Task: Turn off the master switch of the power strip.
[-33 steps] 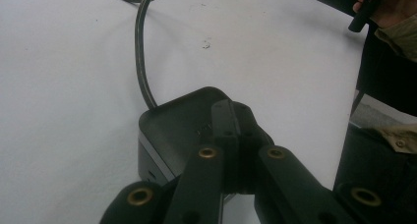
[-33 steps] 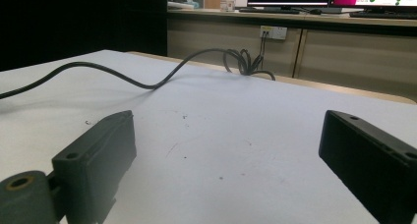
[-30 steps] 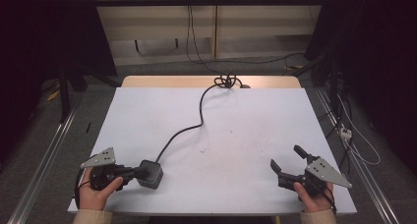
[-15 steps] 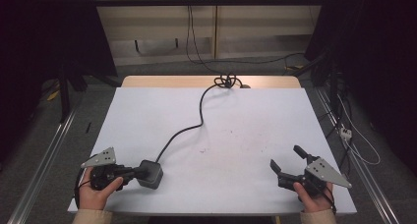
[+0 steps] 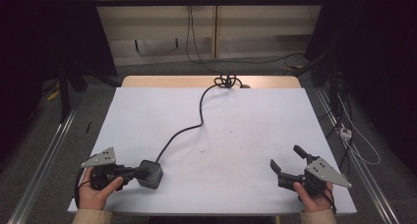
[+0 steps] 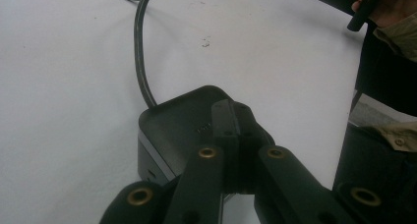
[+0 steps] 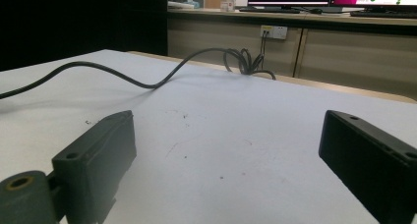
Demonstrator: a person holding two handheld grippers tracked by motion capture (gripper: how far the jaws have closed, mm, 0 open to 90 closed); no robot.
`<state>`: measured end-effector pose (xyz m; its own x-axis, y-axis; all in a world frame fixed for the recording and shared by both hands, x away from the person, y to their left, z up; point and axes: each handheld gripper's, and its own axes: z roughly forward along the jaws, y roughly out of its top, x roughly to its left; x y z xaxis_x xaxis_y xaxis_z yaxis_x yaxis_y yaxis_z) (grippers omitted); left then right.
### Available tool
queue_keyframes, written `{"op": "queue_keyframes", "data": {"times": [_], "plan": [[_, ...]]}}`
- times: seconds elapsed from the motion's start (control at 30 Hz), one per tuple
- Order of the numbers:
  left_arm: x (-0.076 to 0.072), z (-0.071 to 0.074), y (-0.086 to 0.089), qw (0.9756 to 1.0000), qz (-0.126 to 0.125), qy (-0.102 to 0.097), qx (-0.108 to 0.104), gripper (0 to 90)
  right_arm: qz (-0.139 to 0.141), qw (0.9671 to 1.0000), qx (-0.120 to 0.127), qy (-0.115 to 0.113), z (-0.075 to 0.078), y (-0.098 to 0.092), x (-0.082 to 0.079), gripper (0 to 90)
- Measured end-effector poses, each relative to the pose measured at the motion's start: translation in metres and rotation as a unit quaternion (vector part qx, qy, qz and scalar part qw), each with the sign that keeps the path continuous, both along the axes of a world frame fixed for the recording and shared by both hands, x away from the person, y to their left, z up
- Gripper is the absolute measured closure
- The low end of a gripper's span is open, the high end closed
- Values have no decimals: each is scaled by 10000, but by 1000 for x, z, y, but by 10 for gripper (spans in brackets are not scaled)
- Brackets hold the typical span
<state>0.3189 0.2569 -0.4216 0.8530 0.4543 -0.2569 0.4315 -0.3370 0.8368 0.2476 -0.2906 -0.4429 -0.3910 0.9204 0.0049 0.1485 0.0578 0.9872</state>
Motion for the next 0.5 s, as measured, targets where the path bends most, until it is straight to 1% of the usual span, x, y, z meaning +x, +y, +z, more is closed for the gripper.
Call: {"op": "queue_keyframes", "data": {"times": [0.5], "plan": [[1, -1, 1, 10000, -28, 12, -9, 900, 2, 10000, -4, 6, 0, 0, 0, 64]]}}
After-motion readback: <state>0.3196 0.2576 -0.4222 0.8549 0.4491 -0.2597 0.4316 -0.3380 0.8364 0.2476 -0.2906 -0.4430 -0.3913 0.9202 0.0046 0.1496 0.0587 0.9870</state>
